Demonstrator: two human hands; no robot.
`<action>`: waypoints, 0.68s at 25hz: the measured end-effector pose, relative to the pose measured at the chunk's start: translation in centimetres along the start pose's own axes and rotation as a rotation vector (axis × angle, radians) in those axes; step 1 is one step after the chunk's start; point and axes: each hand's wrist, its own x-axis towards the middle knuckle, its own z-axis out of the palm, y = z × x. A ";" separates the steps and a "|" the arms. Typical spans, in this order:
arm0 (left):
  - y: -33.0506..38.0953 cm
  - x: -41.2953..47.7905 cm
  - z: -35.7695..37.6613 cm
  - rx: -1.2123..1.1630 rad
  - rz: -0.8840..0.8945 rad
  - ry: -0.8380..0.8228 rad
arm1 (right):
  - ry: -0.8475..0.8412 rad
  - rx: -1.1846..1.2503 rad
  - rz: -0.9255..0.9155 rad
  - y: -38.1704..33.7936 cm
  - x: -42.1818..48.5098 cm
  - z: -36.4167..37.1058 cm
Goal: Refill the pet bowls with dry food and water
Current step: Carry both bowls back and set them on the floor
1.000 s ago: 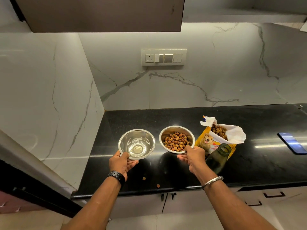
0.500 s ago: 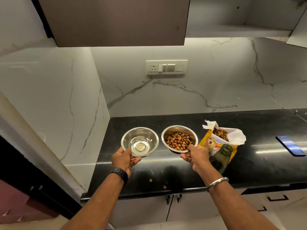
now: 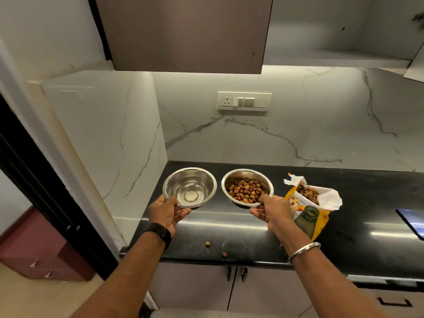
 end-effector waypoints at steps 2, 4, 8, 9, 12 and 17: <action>0.3 -1.6 -0.8 -0.021 0.022 0.024 | -0.045 -0.009 -0.018 -0.5 -0.8 -0.2; 0.7 -3.4 -1.9 -0.055 0.040 0.052 | -0.111 -0.008 -0.027 -1.0 -1.7 -0.1; 1.1 -6.4 -5.3 -0.101 0.071 0.135 | -0.228 -0.039 -0.051 -1.2 -3.5 0.8; 1.1 -7.1 -6.3 -0.109 0.077 0.158 | -0.255 -0.046 -0.052 -1.2 -4.0 1.0; 1.4 -9.0 -9.9 -0.131 0.089 0.225 | -0.345 -0.056 -0.055 -1.0 -5.7 2.4; 2.0 -12.6 -16.4 -0.191 0.115 0.352 | -0.488 -0.129 -0.034 0.0 -9.0 6.4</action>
